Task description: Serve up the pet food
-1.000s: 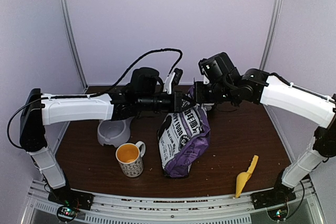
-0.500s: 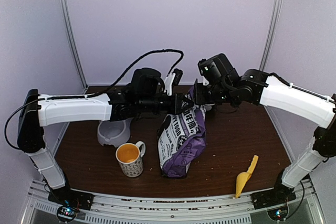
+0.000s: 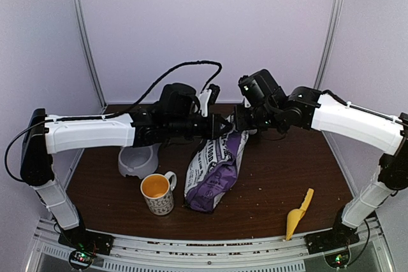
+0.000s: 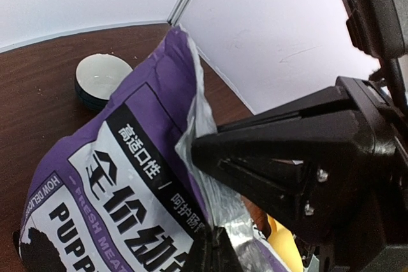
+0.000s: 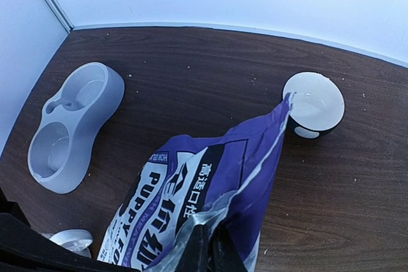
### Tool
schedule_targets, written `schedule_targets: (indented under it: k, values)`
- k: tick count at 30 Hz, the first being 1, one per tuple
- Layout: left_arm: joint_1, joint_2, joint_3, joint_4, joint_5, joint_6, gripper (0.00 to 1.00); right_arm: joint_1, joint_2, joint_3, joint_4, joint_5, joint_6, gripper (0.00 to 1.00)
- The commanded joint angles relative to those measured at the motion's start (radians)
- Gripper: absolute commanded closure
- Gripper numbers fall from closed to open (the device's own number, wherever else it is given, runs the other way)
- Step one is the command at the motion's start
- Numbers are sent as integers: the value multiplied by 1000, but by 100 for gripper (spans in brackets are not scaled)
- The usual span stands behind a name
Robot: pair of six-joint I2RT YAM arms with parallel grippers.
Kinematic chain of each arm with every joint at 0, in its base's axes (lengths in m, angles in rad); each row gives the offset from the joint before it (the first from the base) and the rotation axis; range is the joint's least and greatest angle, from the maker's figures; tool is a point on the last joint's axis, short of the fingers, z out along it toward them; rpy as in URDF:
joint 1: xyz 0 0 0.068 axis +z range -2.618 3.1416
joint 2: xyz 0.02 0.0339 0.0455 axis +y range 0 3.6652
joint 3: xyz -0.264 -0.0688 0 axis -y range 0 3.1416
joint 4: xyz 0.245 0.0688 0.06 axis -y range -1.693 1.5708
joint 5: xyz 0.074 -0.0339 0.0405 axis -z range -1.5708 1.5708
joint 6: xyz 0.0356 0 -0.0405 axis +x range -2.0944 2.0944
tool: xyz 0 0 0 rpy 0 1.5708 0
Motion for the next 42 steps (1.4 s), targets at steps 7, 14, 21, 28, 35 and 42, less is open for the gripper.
schedule_targets:
  k: [7,14,21,28,35,42]
  values:
    - [16,-72,19,-47,-103,38,100,-27,22,-42,-183,164,7,100]
    - [16,-75,17,-50,-106,39,100,-28,13,-43,-186,175,14,100]
    - [16,-122,-108,208,61,37,83,-28,-79,-71,-81,78,30,100]
    - [13,-204,-224,311,155,110,48,-36,-205,-162,134,-86,28,100]
    - [-17,-306,-325,360,219,223,25,-51,-229,-202,239,-157,47,100]
    - [-103,-376,-312,144,64,399,8,-60,-221,-195,278,-172,58,100]
